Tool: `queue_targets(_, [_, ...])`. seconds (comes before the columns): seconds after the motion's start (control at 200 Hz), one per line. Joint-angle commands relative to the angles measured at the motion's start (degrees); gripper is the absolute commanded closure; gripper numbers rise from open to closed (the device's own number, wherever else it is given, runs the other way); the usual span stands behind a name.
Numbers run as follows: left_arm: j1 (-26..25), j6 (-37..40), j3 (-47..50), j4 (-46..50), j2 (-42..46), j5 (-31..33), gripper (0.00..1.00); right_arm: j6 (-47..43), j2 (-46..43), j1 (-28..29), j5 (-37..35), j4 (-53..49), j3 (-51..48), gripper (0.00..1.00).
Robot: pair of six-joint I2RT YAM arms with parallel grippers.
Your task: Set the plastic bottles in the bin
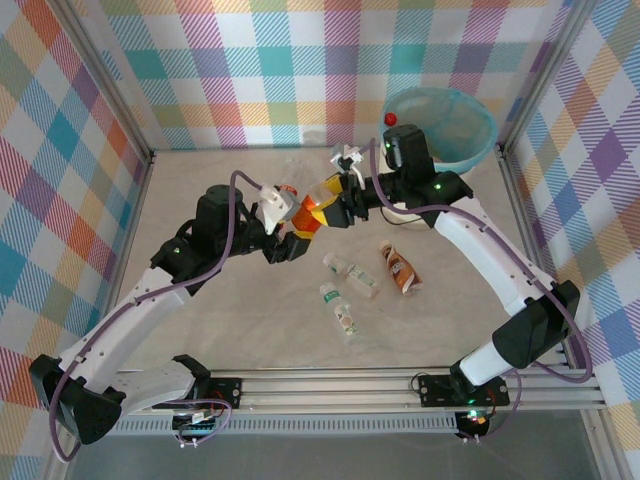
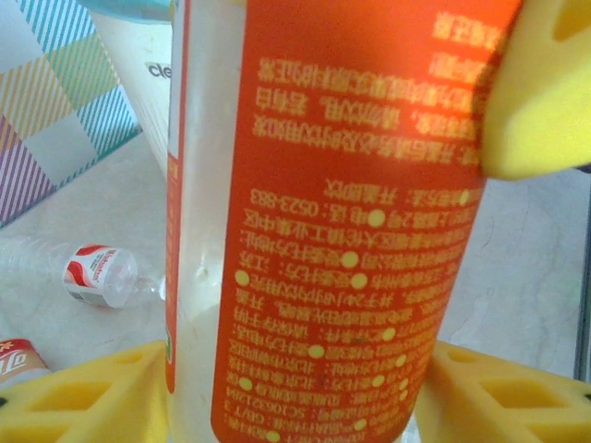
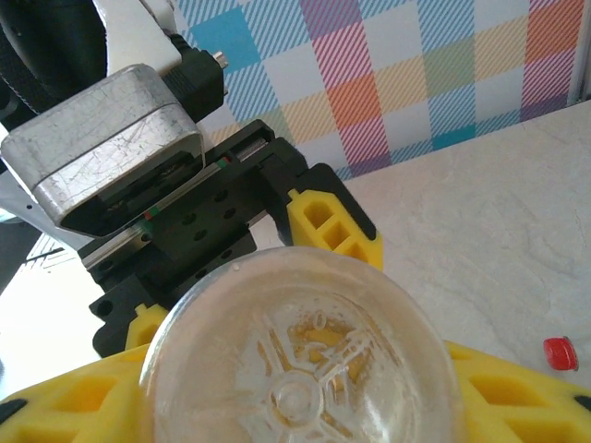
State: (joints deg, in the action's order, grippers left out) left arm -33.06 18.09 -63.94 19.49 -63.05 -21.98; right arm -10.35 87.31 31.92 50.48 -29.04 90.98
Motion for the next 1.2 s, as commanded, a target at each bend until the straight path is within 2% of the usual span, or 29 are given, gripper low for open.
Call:
queue_targets(0.0, [0.4, 0.2, -2.9, -1.3, 0.6, 2.8, 0.19, -0.9, 0.1, 0.6, -0.4, -2.5, 2.5, 0.59])
queue_targets(0.075, [0.4, -0.8, -3.1, -2.3, 0.9, 7.5, 0.06, 0.2, 0.4, 0.4, -2.5, -4.2, 4.6, 0.60])
queue_targets(0.135, [0.4, -0.9, -3.0, -3.0, 1.2, 10.2, 0.01, 1.5, 0.8, -0.5, -3.8, -6.1, 7.2, 0.61])
queue_targets(0.33, [0.4, -0.8, -2.9, -3.0, 2.2, 14.9, 0.00, 4.3, 0.1, -5.9, -11.1, -11.8, 14.7, 0.63])
queue_targets(0.395, [0.4, -0.8, -2.6, -2.9, 2.3, 15.2, 0.00, 4.1, -0.3, -7.6, -17.9, -14.4, 17.7, 0.63])
queue_targets(0.59, [0.4, -1.4, -2.3, -2.3, 1.6, 14.9, 0.00, 4.3, 3.1, -13.1, -47.5, -22.6, 28.7, 0.63])
queue_targets(0.73, [0.4, -1.5, -2.5, -1.8, 1.2, 14.1, 0.00, 6.1, 4.8, -16.5, -59.1, -23.5, 31.3, 0.64])
queue_targets(1.005, [0.4, -1.2, -2.1, -1.4, 1.4, 14.7, 0.00, 5.9, 5.0, -19.9, -69.8, -18.0, 23.8, 0.64])
queue_targets(1.195, [0.4, -1.5, -1.4, -1.6, 1.0, 14.7, 0.00, 6.4, 7.5, -21.0, -71.8, -17.5, 18.3, 0.58])
